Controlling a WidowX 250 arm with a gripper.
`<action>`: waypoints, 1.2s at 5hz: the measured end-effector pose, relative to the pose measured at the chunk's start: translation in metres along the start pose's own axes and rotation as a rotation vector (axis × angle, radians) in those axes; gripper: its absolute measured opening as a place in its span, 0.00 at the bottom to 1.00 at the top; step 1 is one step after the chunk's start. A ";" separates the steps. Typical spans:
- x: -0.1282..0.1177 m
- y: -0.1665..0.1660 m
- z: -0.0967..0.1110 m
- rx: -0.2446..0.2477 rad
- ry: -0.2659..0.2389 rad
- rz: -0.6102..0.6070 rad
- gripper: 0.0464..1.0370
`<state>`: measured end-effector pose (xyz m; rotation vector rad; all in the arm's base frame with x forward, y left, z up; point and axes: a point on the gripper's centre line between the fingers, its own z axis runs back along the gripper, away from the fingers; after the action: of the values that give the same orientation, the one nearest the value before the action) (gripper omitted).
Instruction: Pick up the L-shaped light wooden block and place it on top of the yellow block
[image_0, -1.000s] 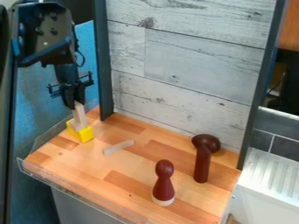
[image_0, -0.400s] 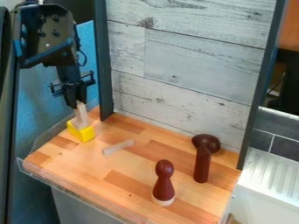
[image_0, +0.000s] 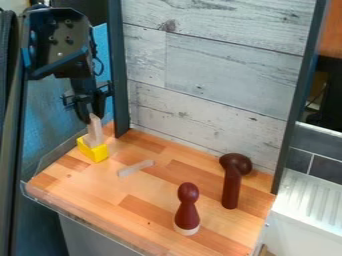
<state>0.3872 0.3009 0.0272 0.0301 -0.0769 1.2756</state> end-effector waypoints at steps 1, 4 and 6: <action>-0.002 0.000 -0.007 0.002 0.003 -0.015 0.85; -0.011 -0.002 0.006 -0.113 0.004 -0.057 0.96; -0.006 0.007 0.032 -0.213 -0.052 -0.090 0.96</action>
<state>0.3778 0.2948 0.0582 -0.1155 -0.2528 1.1710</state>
